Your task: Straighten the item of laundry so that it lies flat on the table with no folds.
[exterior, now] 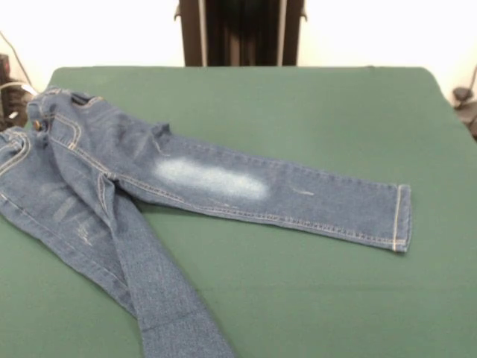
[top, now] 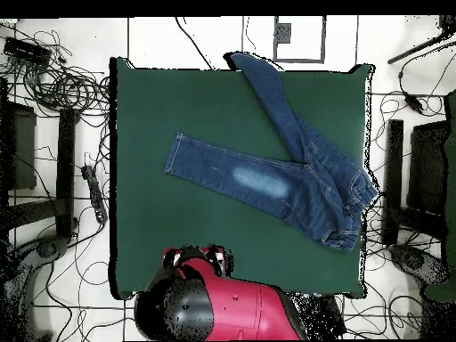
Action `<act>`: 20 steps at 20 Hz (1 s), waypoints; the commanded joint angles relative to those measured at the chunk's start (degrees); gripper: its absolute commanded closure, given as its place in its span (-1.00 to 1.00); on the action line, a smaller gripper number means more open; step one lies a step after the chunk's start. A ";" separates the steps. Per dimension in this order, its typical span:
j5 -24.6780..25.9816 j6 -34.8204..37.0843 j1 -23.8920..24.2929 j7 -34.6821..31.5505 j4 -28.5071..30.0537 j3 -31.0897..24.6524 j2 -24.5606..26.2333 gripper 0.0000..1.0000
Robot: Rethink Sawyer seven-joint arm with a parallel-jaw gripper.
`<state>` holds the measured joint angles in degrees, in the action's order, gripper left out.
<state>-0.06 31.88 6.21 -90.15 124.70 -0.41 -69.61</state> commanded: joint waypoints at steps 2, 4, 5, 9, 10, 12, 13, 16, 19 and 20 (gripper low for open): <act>2.60 1.91 -1.08 -2.89 1.72 -5.45 7.86 -1.00; 3.07 1.14 -0.91 -2.39 2.15 -5.58 8.43 -1.00; 3.05 0.83 -1.07 -2.55 2.19 -5.71 8.94 -1.00; 3.64 -1.13 -1.38 -3.05 2.10 -5.63 11.26 -1.00; 3.83 -1.71 -1.61 -3.37 2.00 -5.52 11.70 -1.00; 3.51 -2.57 -1.91 -4.27 1.32 -5.58 12.91 -1.00; 3.35 -3.50 -1.97 -4.68 1.44 -5.63 13.39 -1.00; 2.98 -6.17 -2.25 -6.24 1.62 -5.65 15.03 -1.00; 2.48 -7.75 -2.12 -6.53 2.38 -6.30 16.09 -1.00; 2.65 -8.40 -2.36 -6.71 2.20 -6.29 16.73 -1.00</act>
<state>1.81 29.03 5.80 -90.15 124.70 -0.61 -59.20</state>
